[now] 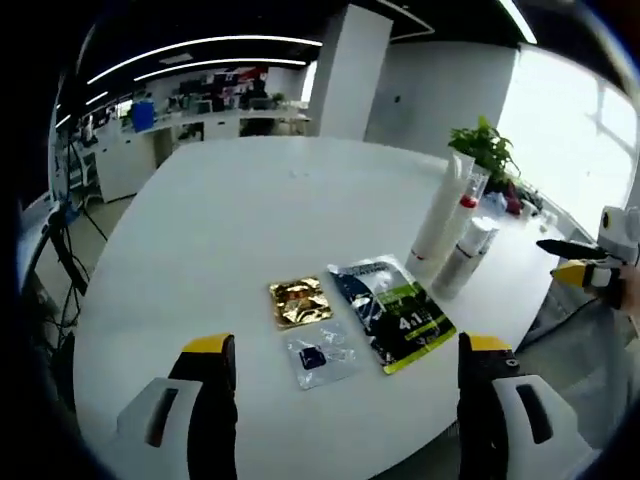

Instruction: Arrange the skincare products in the storage area until every visible bottle or jar stands upright without overlapping.

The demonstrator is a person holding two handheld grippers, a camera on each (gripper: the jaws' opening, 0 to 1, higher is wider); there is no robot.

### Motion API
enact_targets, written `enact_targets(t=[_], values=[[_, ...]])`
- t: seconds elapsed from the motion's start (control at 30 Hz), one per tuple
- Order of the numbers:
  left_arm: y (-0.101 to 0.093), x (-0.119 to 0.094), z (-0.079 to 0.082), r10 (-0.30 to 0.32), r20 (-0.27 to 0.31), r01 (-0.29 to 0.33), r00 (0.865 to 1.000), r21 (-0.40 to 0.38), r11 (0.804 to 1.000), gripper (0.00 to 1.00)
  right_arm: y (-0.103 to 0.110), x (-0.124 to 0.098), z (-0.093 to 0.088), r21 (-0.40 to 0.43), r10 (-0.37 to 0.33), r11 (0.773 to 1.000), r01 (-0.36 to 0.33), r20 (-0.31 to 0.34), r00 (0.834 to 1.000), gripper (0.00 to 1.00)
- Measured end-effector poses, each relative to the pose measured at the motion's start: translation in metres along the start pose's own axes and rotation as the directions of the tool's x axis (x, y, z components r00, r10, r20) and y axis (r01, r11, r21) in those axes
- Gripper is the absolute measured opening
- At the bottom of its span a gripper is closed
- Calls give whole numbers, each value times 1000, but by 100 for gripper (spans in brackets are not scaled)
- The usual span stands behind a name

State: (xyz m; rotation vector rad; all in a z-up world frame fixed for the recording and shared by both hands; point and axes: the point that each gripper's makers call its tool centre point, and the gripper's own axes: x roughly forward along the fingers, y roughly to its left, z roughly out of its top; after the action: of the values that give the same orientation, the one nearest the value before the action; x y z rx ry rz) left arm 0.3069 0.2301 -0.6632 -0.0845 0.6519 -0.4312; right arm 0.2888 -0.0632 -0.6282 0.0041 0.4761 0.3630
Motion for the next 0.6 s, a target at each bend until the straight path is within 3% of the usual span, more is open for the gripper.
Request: enact_targets(t=[0.3, 0.37, 0.6], values=[[0, -14, -9, 14, 3, -14, 1000, 13, 1000, 97, 0, 1, 0, 6, 1, 1000, -1, -2, 1000, 95], [1, -12, 0, 14, 53, -14, 998, -8, 1000, 97, 0, 1, 0, 10, 3, 1000, -3, 1, 1000, 96], [6, -10, -2, 32, 54, -32, 998, 7, 999, 97, -2, 0, 4, 54, 6, 999, -8, 24, 1000, 99]])
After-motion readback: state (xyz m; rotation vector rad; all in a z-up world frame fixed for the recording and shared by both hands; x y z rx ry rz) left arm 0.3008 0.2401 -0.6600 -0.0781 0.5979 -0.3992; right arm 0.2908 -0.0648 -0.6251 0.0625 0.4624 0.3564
